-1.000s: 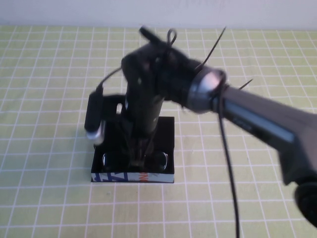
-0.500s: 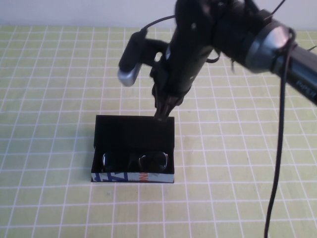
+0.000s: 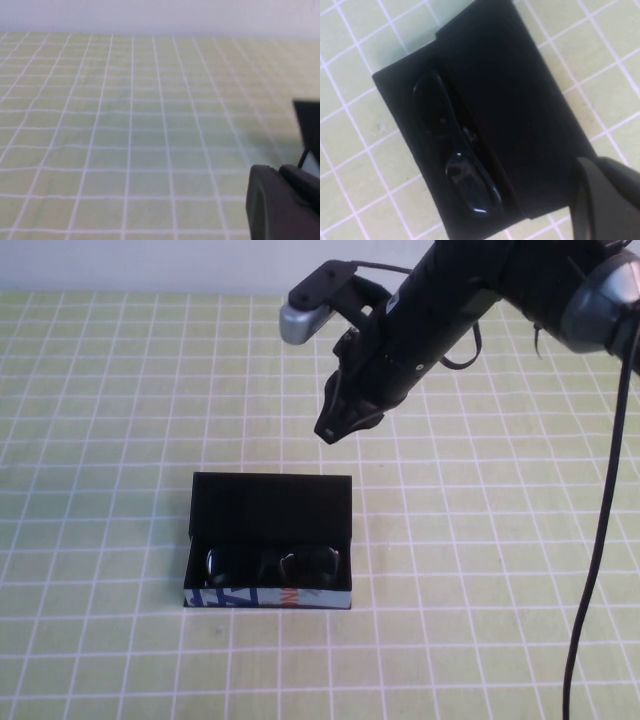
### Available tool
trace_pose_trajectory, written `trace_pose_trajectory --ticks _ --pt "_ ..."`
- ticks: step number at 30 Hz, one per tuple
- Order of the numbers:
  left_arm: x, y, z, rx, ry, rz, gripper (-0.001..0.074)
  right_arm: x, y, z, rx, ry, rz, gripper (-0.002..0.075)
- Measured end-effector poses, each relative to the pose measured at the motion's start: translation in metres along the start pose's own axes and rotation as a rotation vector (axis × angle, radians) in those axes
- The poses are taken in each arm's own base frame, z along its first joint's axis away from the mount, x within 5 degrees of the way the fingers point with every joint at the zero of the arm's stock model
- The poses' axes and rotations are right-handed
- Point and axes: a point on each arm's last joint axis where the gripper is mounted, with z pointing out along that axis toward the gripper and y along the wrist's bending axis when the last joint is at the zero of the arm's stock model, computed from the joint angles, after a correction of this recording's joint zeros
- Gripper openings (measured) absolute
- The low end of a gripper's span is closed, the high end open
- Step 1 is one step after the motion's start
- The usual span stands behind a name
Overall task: Return glasses to glasses case
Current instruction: Close the glasses case
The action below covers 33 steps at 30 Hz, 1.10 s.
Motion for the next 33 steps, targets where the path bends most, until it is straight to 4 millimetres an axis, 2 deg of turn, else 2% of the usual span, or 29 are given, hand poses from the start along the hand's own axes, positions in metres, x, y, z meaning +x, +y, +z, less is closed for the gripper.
trace_pose_trajectory --ticks 4,10,15,22,28,33 --pt "-0.012 -0.001 -0.001 0.031 -0.127 -0.239 -0.0002 0.002 -0.005 -0.003 -0.005 -0.012 0.022 -0.0011" --pt "-0.019 -0.002 -0.002 0.060 -0.189 -0.439 -0.0002 0.001 -0.004 -0.003 -0.024 -0.029 0.039 -0.0011" --pt "-0.037 -0.008 0.002 0.062 0.083 -0.491 -0.0002 0.000 -0.003 -0.004 -0.032 -0.034 0.115 -0.0011" --pt "-0.066 -0.036 0.029 0.219 0.553 -0.289 -0.0002 0.000 -0.003 -0.004 -0.033 -0.033 0.184 -0.0011" --pt "-0.065 -0.072 0.066 0.462 0.791 -0.174 -0.0002 0.000 -0.003 -0.004 -0.030 -0.030 0.213 -0.0011" --pt "-0.046 -0.093 0.104 0.586 0.892 -0.169 -0.0002 0.001 -0.004 -0.004 -0.027 -0.028 0.226 -0.0011"
